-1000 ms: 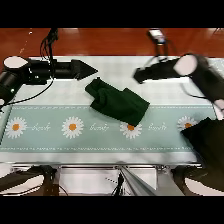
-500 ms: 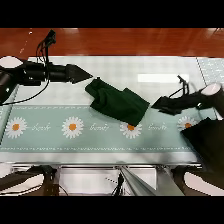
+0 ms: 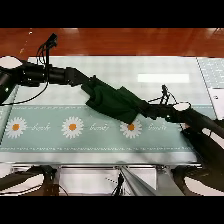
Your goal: Fold the shirts.
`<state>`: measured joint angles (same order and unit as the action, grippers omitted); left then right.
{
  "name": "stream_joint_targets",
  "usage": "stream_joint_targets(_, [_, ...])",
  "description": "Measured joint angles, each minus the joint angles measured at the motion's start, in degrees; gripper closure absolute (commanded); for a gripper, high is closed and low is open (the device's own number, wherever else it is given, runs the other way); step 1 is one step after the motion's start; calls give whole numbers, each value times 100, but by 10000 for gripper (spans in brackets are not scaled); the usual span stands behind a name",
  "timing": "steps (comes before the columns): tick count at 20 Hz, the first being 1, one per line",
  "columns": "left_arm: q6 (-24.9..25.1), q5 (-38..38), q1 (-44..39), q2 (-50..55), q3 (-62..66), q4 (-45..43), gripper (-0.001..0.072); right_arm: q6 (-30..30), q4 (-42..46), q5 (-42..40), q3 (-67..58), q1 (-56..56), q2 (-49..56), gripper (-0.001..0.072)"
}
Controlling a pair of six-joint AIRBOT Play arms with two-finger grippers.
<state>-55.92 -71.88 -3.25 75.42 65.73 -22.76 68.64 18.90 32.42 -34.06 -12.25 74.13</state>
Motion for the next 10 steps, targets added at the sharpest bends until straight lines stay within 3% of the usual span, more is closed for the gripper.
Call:
stream_joint_targets(4, [-22,20,7,0,2,-28,684,-293,289,483,-428,341,-640,672])
stream_joint_targets(10, [-26,356,4,7,0,-81,683,1235,2524,2881,-2371,2079,-2011,672])
